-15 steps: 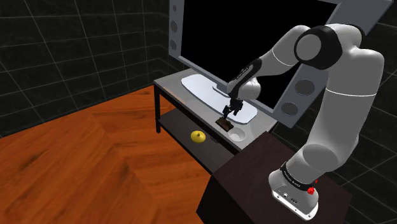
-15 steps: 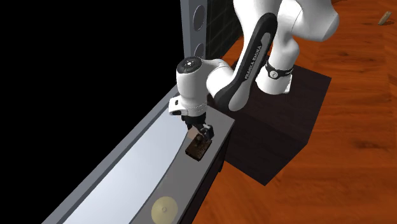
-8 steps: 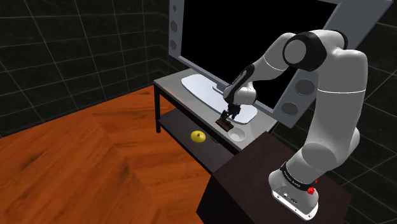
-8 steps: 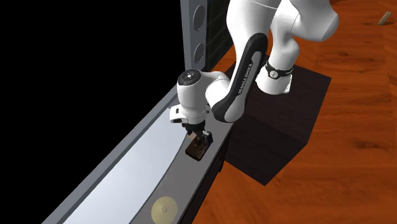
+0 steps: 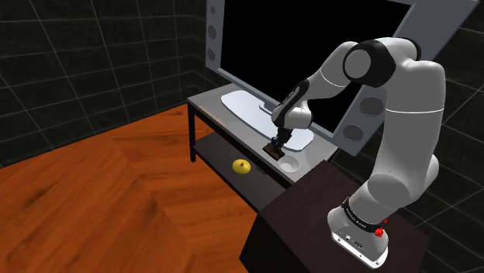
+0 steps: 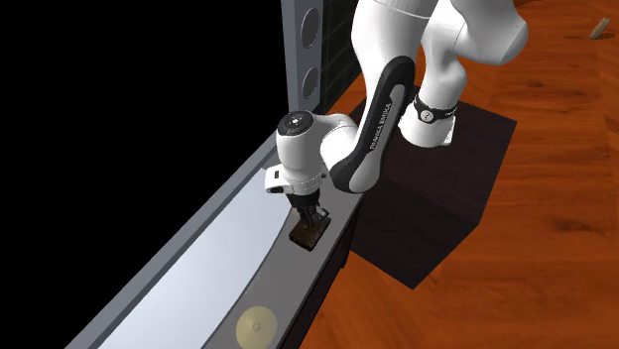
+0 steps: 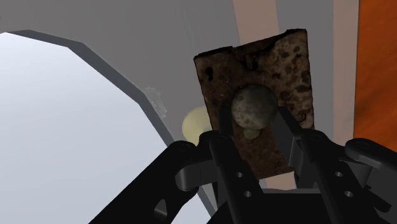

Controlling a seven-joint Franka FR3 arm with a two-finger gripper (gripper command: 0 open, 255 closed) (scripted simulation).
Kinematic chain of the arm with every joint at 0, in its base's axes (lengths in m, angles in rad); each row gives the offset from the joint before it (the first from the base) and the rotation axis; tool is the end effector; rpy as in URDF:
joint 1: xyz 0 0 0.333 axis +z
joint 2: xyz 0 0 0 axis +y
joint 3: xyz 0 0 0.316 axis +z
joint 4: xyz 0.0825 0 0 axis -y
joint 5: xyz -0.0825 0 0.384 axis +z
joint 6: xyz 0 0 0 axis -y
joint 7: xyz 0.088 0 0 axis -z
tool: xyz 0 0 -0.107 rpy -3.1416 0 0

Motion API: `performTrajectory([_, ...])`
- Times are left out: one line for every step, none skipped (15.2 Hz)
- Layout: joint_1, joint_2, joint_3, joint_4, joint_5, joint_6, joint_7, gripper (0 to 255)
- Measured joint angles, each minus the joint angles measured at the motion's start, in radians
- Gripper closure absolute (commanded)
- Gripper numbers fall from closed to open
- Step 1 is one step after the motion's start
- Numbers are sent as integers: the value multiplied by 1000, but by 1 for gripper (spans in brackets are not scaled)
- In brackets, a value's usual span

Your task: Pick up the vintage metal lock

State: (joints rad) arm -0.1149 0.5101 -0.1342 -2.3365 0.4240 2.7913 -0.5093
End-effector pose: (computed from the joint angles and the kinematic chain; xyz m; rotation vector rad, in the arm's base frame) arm 0.4748 -0.1463 0.1158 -3.0565 0.1931 0.0142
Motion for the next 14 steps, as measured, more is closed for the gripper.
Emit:
performTrajectory([0,0,0,0,0,0,0,255])
performTrajectory([0,0,0,0,0,0,0,255])
performTrajectory([0,0,0,0,0,0,0,255])
performTrajectory([0,0,0,0,0,0,0,255])
performTrajectory([2,-6,-3,-2,-3,-5,2,255])
performTrajectory([7,-16,-9,-5,-8,-12,7,255])
performTrajectory([11,-29,-15,-8,-14,-21,12,255])
performTrajectory([16,-45,-22,-16,-21,-30,17,255])
performTrajectory([22,-59,-30,-19,-29,-41,24,255])
performTrajectory([28,-71,-37,-20,-37,-52,32,255])
performTrajectory([34,-86,-43,-26,-44,-61,39,255])
performTrajectory([38,-102,-50,-33,-52,-70,44,255])
performTrajectory([42,-117,-57,-39,-60,-79,50,255])
performTrajectory([47,-128,-64,-38,-69,-91,57,255])
